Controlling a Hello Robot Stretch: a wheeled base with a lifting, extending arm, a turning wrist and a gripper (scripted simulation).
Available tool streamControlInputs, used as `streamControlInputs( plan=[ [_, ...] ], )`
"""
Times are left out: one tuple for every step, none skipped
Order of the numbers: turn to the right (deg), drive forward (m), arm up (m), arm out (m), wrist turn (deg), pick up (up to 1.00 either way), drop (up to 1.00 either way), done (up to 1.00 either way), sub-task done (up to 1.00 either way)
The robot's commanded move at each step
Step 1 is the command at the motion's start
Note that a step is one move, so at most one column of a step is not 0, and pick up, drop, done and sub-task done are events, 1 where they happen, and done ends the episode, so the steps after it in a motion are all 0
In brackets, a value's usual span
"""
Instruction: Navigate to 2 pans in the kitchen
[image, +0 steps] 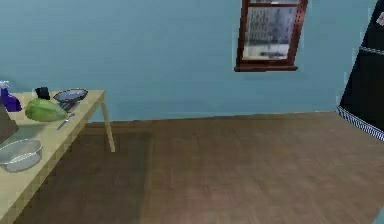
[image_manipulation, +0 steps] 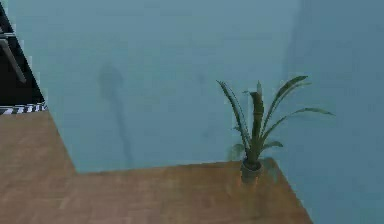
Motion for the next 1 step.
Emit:
streamControlInputs(
  plan=[
    [-15.0, 0.0, 0.0, 0.0, 0.0, 0.0, 0.0, 0.0, 0.0]
  ],
)
